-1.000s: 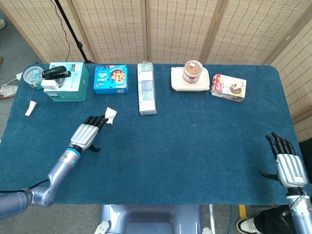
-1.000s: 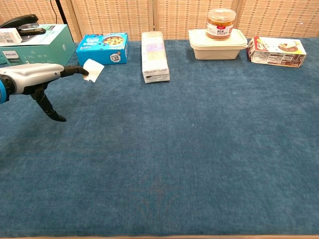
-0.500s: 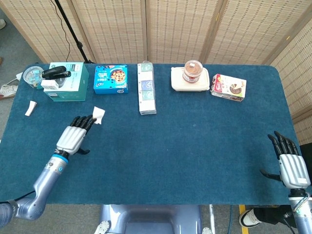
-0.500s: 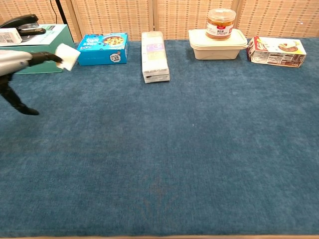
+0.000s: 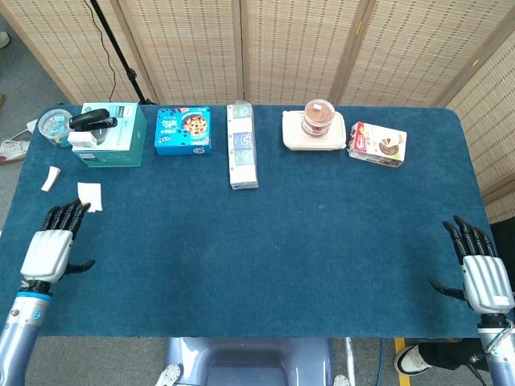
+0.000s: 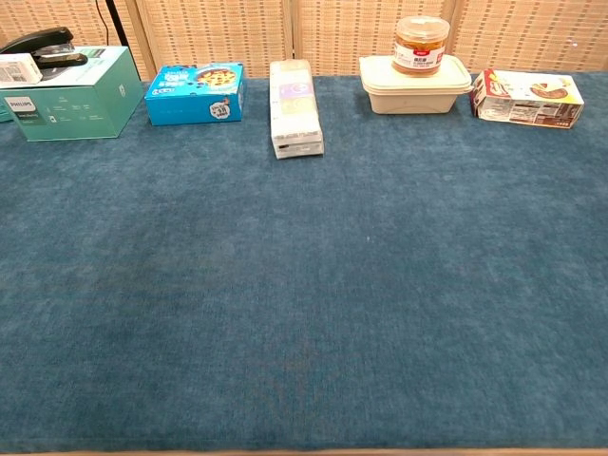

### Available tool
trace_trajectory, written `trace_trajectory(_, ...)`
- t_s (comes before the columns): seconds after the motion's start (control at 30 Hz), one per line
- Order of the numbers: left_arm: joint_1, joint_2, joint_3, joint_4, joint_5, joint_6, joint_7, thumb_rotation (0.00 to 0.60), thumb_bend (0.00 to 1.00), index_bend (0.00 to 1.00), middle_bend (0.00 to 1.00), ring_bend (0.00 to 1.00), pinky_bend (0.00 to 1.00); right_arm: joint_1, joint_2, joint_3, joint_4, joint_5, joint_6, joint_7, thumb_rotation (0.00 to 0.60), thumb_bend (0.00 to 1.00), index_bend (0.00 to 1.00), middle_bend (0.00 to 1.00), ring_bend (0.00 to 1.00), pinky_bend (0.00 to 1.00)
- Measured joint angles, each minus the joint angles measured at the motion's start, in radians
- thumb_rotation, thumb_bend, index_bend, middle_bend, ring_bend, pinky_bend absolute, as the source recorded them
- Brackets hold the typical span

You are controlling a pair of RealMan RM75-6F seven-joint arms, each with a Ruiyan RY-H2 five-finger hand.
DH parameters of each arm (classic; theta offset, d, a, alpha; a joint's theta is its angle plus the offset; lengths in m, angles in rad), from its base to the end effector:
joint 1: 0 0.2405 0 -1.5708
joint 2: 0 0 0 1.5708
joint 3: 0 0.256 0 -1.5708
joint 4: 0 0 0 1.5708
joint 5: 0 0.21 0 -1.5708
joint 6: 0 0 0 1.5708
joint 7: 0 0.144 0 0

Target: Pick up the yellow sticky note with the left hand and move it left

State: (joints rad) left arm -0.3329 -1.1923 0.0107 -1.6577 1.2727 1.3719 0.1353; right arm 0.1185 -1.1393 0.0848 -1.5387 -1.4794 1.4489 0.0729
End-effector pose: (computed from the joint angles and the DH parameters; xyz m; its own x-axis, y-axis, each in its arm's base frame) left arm -0.2844 0.2384 0.1173 0.4052 0.1108 0.9075 0.9141 -0.0357 -0.4038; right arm -0.3191 -0.2002 0.1616 0.3714 0.0143 0.9284 -0.9283 -0.0138 0.3715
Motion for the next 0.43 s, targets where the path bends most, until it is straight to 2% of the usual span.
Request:
trace_trajectory(0.23, 0.040, 0.018, 0.009, 0.058, 0.037, -0.004, -0.096, 0.600, 0.08, 0.00, 0.00, 0.00, 0.00, -0.003, -0.001, 0.000, -0.005, 0.003, 0.004, -0.018, 0.600, 0.00, 0.00, 0.00, 0.00, 0.05)
trace_trajectory(0.43, 0.062, 0.029, -0.011, 0.063, 0.051, 0.018, -0.090, 0.600, 0.09, 0.00, 0.00, 0.00, 0.00, -0.005, -0.002, 0.002, -0.008, 0.005, 0.007, -0.027, 0.600, 0.00, 0.00, 0.00, 0.00, 0.05)
